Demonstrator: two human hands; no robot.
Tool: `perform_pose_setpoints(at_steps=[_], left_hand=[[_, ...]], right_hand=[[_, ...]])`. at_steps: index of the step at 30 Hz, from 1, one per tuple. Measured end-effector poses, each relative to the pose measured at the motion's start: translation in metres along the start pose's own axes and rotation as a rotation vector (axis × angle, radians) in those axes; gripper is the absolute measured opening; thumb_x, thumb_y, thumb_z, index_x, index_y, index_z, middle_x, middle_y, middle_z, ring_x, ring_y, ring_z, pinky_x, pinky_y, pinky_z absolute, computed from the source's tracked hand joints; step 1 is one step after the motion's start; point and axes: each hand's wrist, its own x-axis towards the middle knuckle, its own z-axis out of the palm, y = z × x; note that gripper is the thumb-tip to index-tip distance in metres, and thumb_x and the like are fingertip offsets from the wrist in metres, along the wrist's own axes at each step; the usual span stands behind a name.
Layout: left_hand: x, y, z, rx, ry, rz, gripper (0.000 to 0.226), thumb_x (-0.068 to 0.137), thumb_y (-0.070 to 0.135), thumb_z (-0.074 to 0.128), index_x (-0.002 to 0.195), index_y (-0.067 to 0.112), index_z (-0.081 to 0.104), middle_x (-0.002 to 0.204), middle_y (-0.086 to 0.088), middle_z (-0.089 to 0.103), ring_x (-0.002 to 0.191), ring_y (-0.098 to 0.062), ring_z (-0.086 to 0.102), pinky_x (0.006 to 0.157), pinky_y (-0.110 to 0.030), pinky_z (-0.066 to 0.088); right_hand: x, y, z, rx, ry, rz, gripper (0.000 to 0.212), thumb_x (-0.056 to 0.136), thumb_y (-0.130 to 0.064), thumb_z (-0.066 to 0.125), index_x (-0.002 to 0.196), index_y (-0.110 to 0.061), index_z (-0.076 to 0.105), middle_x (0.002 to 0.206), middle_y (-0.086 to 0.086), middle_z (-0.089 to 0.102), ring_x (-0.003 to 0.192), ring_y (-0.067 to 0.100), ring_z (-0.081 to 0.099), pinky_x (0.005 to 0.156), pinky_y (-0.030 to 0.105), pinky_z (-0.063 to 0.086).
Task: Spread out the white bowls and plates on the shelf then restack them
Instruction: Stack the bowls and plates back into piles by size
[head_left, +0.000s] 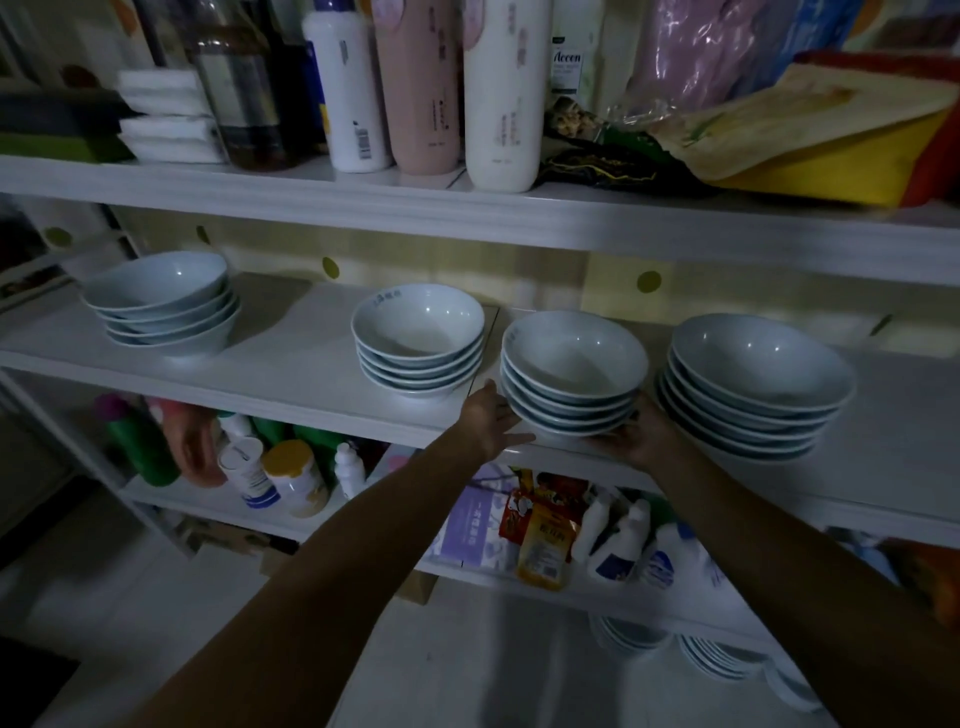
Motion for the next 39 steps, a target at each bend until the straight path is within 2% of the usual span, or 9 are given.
perform_pose_setpoints(at_steps=[6, 11, 15, 19, 22, 27, 31, 35, 39], left_hand=[[-0.005, -0.001, -0.001, 0.014, -0.035, -0.014, 0.068, 0.1, 0.049, 0.026, 0.145, -0.002, 0.027, 0.147, -0.017, 0.038, 0.138, -0.029, 0.035, 0.107, -0.058, 0.033], [-0.016, -0.012, -0.018, -0.077, 0.051, -0.026, 0.068, 0.098, 0.046, 0.038, 0.149, 0.004, 0.018, 0.152, -0.018, 0.026, 0.139, -0.034, 0.031, 0.105, -0.058, 0.035], [-0.019, -0.015, -0.05, -0.154, 0.155, 0.01, 0.066, 0.098, 0.045, 0.04, 0.149, 0.007, 0.021, 0.151, -0.019, 0.028, 0.138, -0.035, 0.034, 0.106, -0.053, 0.035], [-0.028, 0.004, -0.075, -0.182, 0.267, 0.097, 0.065, 0.098, 0.047, 0.036, 0.149, 0.009, 0.021, 0.152, -0.017, 0.028, 0.137, -0.036, 0.034, 0.107, -0.053, 0.033], [-0.031, 0.03, -0.093, -0.153, 0.328, 0.173, 0.067, 0.097, 0.05, 0.036, 0.149, 0.009, 0.021, 0.152, -0.016, 0.028, 0.136, -0.035, 0.036, 0.104, -0.054, 0.037], [-0.03, 0.072, -0.115, -0.119, 0.4, 0.237, 0.069, 0.096, 0.052, 0.037, 0.15, 0.012, 0.021, 0.155, -0.014, 0.023, 0.139, -0.034, 0.032, 0.101, -0.056, 0.039], [-0.024, 0.096, -0.127, -0.101, 0.383, 0.235, 0.072, 0.095, 0.054, 0.038, 0.151, 0.013, 0.018, 0.156, -0.015, 0.02, 0.14, -0.036, 0.029, 0.102, -0.058, 0.037], [-0.01, 0.121, -0.145, -0.052, 0.345, 0.196, 0.077, 0.092, 0.058, 0.04, 0.151, 0.014, 0.016, 0.158, -0.015, 0.016, 0.142, -0.037, 0.025, 0.104, -0.062, 0.034], [0.014, 0.143, -0.16, 0.037, 0.23, 0.097, 0.086, 0.09, 0.064, 0.038, 0.15, 0.007, 0.016, 0.157, -0.019, 0.016, 0.142, -0.039, 0.024, 0.106, -0.059, 0.033]], right_hand=[[0.002, 0.016, -0.001, 0.044, 0.068, -0.074, 0.033, 0.1, -0.042, 0.038, 0.1, -0.015, 0.057, 0.066, 0.004, 0.066, 0.055, 0.017, 0.061, 0.046, 0.029, 0.054], [0.006, 0.072, 0.003, 0.028, 0.367, -0.053, 0.031, 0.104, -0.034, 0.027, 0.093, -0.013, 0.047, 0.081, 0.006, 0.056, 0.076, 0.021, 0.053, 0.091, 0.036, 0.048], [0.006, 0.116, 0.034, -0.005, 0.253, 0.077, 0.029, 0.1, -0.01, 0.033, 0.073, -0.011, 0.042, 0.067, 0.004, 0.049, 0.062, 0.017, 0.045, 0.059, 0.026, 0.045], [0.016, 0.123, 0.075, -0.11, 0.098, 0.111, 0.031, 0.101, -0.02, 0.039, 0.07, -0.015, 0.044, 0.073, 0.004, 0.046, 0.065, 0.019, 0.047, 0.088, 0.038, 0.043], [0.026, 0.108, 0.106, -0.103, -0.001, 0.121, 0.017, 0.1, -0.029, 0.042, 0.097, -0.016, 0.052, 0.095, 0.005, 0.05, 0.097, 0.023, 0.055, 0.098, 0.038, 0.039], [0.051, 0.094, 0.143, -0.201, -0.062, 0.127, 0.067, 0.094, -0.04, 0.051, 0.149, -0.013, 0.024, 0.153, 0.011, 0.025, 0.14, 0.031, 0.03, 0.111, 0.046, 0.034], [0.073, 0.09, 0.159, -0.243, -0.046, 0.134, 0.067, 0.092, -0.049, 0.051, 0.147, -0.018, 0.028, 0.151, 0.011, 0.029, 0.136, 0.034, 0.035, 0.101, 0.043, 0.041], [0.092, 0.093, 0.168, -0.348, -0.05, 0.095, 0.069, 0.084, -0.069, 0.044, 0.133, -0.021, 0.044, 0.109, 0.006, 0.056, 0.089, 0.027, 0.057, 0.065, 0.035, 0.052], [0.11, 0.099, 0.172, -0.28, -0.014, 0.033, 0.083, 0.082, -0.077, 0.034, 0.138, -0.017, 0.044, 0.135, 0.011, 0.055, 0.119, 0.034, 0.056, 0.07, 0.04, 0.058]])
